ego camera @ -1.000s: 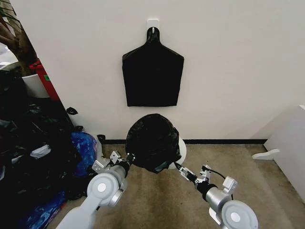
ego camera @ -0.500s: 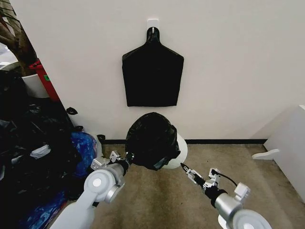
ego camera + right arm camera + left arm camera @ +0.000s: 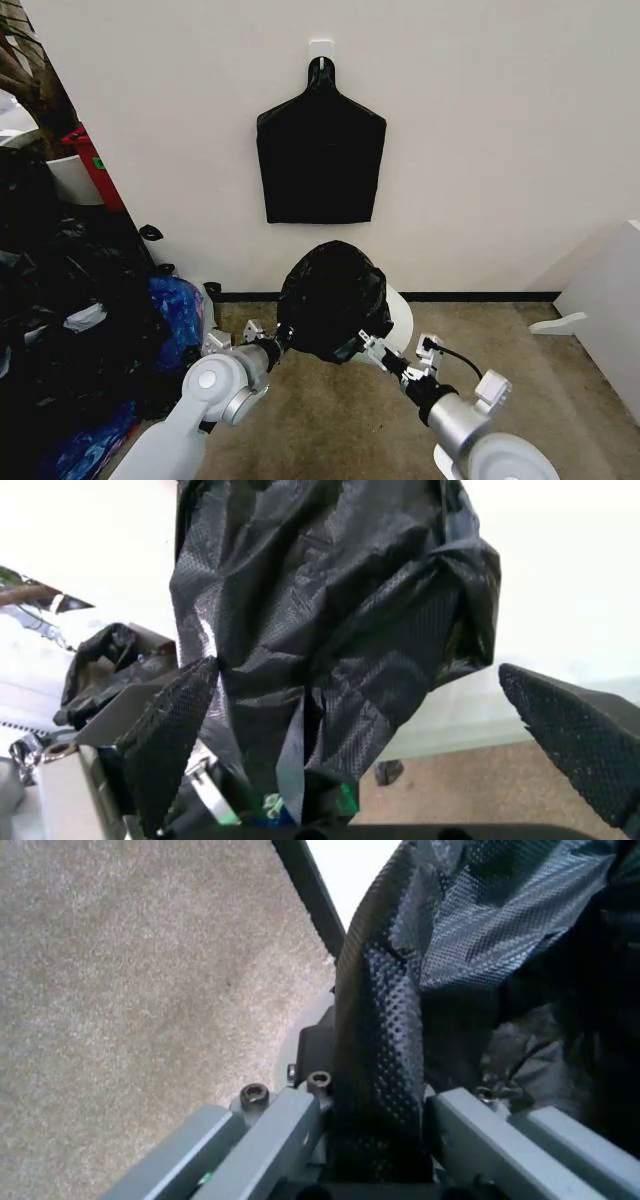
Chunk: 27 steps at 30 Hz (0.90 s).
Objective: Place the garbage bag over the trash bin.
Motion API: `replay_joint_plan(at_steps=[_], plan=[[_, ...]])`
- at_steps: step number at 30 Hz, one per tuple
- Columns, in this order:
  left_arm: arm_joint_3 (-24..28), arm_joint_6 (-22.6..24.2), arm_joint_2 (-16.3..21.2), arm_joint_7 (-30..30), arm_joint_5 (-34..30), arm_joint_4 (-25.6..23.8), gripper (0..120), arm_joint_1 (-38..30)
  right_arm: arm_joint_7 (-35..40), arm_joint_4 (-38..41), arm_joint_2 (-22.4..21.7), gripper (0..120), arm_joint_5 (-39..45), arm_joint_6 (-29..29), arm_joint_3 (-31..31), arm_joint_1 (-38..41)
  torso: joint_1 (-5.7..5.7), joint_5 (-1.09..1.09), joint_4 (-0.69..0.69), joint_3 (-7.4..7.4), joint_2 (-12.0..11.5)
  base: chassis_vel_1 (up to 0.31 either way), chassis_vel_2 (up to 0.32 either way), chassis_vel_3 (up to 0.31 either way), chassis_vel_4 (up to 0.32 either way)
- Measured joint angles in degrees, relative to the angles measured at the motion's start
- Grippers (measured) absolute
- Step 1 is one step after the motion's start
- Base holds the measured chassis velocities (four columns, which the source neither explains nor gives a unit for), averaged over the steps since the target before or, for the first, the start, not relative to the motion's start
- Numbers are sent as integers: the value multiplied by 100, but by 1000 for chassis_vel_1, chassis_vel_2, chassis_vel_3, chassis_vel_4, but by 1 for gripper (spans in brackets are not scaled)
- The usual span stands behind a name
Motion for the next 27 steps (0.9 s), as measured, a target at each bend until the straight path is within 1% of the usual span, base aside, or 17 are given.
replay_joint_plan(at_steps=[16, 27], plan=[[14, -3, 2, 25, 31, 16, 0, -55, -156, -26, 8, 100, 115, -16, 301, -310, 0, 0, -1, -1, 0, 0, 0, 0, 0], [16, 0, 6, 50, 48, -28, 0, -27, 15, -175, 72, 100, 144, -14, 156, -106, 0, 0, -1, 0, 0, 0, 0, 0, 0]])
